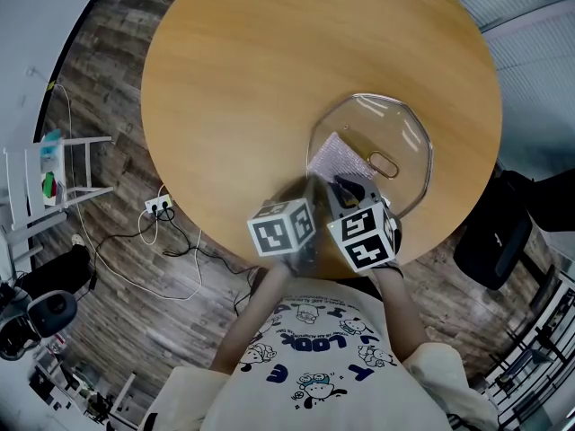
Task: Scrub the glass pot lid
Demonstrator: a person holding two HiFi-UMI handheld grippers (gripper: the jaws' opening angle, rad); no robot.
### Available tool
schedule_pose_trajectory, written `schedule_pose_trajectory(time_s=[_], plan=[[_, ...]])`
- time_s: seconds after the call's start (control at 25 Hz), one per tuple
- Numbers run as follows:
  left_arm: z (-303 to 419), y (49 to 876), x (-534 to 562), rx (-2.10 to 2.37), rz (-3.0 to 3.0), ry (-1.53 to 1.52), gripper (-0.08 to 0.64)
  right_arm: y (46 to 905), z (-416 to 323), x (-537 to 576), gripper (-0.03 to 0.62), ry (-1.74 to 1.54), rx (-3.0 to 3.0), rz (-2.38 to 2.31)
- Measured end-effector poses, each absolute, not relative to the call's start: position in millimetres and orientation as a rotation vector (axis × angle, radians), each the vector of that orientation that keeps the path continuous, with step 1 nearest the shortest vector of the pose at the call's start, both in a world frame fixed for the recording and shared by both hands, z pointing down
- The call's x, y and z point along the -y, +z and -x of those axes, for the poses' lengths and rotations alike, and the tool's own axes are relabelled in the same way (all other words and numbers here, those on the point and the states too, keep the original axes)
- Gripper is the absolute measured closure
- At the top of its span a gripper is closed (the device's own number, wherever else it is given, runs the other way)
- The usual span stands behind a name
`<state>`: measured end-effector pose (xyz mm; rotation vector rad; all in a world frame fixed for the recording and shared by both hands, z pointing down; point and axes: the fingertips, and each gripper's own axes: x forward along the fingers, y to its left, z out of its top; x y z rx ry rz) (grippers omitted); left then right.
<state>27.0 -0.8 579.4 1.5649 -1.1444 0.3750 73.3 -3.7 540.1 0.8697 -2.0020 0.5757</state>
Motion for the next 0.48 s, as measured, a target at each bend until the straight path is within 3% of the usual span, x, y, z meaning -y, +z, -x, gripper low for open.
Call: schedule_pose_trajectory(time_s=[0.48], plan=[[-25.7,582.0,1.7,1.132,-1.575,0.419,0.523,546.1,-71.4,5.4,0.528,0.563,1.926,-0.825]])
